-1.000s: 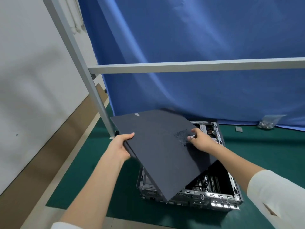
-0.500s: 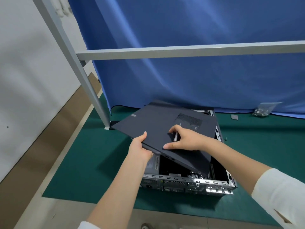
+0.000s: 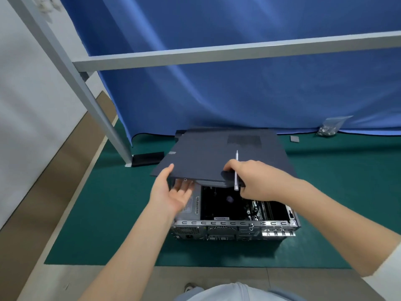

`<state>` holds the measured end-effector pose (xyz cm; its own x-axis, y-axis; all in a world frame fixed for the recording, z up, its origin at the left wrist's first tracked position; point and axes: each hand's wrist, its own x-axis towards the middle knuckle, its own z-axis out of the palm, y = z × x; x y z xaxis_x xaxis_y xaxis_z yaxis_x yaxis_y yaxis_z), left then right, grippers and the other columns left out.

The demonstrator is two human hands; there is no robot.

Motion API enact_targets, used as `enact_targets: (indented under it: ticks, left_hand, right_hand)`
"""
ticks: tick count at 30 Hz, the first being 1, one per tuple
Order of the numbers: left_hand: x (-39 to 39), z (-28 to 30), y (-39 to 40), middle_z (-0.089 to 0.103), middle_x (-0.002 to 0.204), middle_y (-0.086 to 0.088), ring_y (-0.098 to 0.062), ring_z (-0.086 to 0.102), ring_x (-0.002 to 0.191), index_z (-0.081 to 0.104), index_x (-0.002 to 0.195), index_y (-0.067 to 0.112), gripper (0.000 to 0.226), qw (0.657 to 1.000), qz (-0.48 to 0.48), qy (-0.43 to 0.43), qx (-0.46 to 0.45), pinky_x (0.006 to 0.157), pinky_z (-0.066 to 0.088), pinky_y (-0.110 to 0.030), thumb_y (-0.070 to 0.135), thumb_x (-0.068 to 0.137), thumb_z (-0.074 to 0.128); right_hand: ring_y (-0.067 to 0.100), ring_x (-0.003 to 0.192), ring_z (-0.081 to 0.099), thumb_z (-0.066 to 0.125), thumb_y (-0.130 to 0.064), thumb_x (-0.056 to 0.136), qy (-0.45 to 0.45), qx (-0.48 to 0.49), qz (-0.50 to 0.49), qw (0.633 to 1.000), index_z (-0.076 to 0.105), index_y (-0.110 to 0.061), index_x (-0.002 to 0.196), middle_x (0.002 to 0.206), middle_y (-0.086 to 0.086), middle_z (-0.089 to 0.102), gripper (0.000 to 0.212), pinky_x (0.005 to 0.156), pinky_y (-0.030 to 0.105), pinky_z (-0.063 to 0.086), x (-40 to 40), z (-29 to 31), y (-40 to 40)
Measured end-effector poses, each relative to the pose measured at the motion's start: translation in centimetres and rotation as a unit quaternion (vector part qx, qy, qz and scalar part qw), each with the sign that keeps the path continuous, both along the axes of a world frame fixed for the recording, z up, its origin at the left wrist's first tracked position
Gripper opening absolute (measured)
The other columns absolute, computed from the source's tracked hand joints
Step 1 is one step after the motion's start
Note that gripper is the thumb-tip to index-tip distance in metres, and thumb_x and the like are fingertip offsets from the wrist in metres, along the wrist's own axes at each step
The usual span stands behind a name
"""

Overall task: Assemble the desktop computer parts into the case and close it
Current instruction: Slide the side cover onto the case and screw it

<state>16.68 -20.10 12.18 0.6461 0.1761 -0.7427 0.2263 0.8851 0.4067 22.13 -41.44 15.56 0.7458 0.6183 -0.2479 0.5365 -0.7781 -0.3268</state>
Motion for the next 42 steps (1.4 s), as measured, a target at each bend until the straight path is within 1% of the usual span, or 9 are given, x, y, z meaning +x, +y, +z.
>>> enact_targets:
  ticks: [3,10,14,20,23,26,36,38,42]
  left_hand:
    - [0.0,-0.8,2.4,0.065,0.110,-0.013,-0.031,0.067,0.094,0.048,0.122,0.013,0.052,0.997,-0.043,0.010,0.056,0.084,0.053,-0.046,0.028,0.080,0.074]
    - [3.1,-0.6,6.3,0.073,0.088,-0.008,-0.022,0.071,0.070,0.063,0.104,0.007,0.035,0.970,-0.217,-0.004,0.107,0.063,0.060,-0.033,0.039,0.092,0.054]
    - [5.0,-0.4,4.9,0.071,0.066,0.002,-0.012,0.067,0.051,0.064,0.092,0.019,0.023,0.910,-0.324,0.069,0.249,0.041,0.051,-0.021,0.039,0.096,0.052]
    - [4.8,-1.8,3.5,0.071,0.064,0.001,-0.012,0.067,0.052,0.063,0.093,0.016,0.024,0.883,-0.324,0.091,0.327,0.041,0.049,-0.021,0.033,0.099,0.048]
    - [4.1,-2.3,2.7,0.071,0.073,-0.003,-0.015,0.067,0.059,0.063,0.093,0.011,0.029,0.878,-0.317,0.091,0.347,0.046,0.049,-0.024,0.034,0.100,0.047]
    - [3.2,-2.9,1.7,0.070,0.085,-0.005,-0.017,0.067,0.069,0.064,0.096,0.011,0.032,0.874,-0.306,0.071,0.371,0.052,0.049,-0.025,0.035,0.101,0.043]
    - [-0.8,-5.9,2.9,0.070,0.092,0.001,-0.017,0.066,0.084,0.067,0.092,0.013,0.043,0.827,-0.279,0.054,0.485,0.066,0.048,-0.027,0.035,0.103,0.032]
    - [-0.8,-6.8,2.9,0.065,0.097,-0.006,-0.024,0.061,0.089,0.063,0.094,0.005,0.046,0.762,-0.310,0.078,0.563,0.076,0.046,-0.032,0.035,0.103,0.029]
    - [-0.3,-7.1,3.0,0.061,0.101,-0.012,-0.031,0.057,0.095,0.061,0.099,0.005,0.055,0.482,-0.451,0.150,0.737,0.072,0.041,-0.032,0.047,0.101,0.026]
  right_hand:
    - [0.018,0.082,0.048,0.060,-0.009,0.076,0.008,0.012,-0.013,1.000,0.041,-0.031,0.124,0.094,-0.007,0.052,0.055,0.062,0.029,0.034,0.1,0.2,-1.0]
    - [0.019,0.099,0.051,0.051,-0.005,0.076,0.023,0.009,-0.009,1.000,0.040,-0.033,0.128,0.129,-0.006,0.054,0.060,0.077,0.032,0.044,-0.4,-1.2,-2.7]
    - [0.022,0.120,0.048,0.051,-0.006,0.073,0.048,0.017,-0.015,0.999,0.039,-0.036,0.126,0.142,-0.011,0.045,0.062,0.096,0.038,0.042,-0.7,-2.4,-4.0]
    - [0.004,0.136,0.034,0.076,-0.062,0.062,0.134,0.177,-0.202,0.954,0.041,-0.032,0.097,0.142,-0.019,0.042,0.058,0.116,0.044,0.016,-0.2,-4.4,-7.0]
    - [0.024,0.110,0.055,0.069,-0.051,0.079,0.076,0.236,-0.415,0.875,0.035,-0.016,0.100,0.120,0.002,0.060,0.053,0.090,0.041,0.042,1.2,-5.1,-7.3]
    - [0.035,0.108,0.049,0.063,-0.038,0.085,0.055,0.182,-0.536,0.823,0.028,-0.011,0.103,0.104,0.009,0.054,0.047,0.089,0.044,0.042,2.4,-6.1,-7.1]
    - [0.020,0.057,0.043,0.056,-0.011,0.087,0.045,0.277,-0.562,0.778,0.025,-0.012,0.104,0.072,0.003,0.045,0.035,0.052,0.032,0.032,0.9,-9.2,-6.5]
    - [0.020,0.058,0.044,0.056,-0.009,0.087,0.054,0.273,-0.561,0.779,0.025,-0.012,0.103,0.075,0.006,0.046,0.035,0.052,0.033,0.033,0.9,-9.4,-6.3]
    - [0.034,0.093,0.052,0.055,-0.010,0.086,0.063,0.222,-0.556,0.798,0.028,-0.011,0.101,0.093,0.013,0.048,0.032,0.065,0.034,0.036,0.9,-9.9,-6.6]
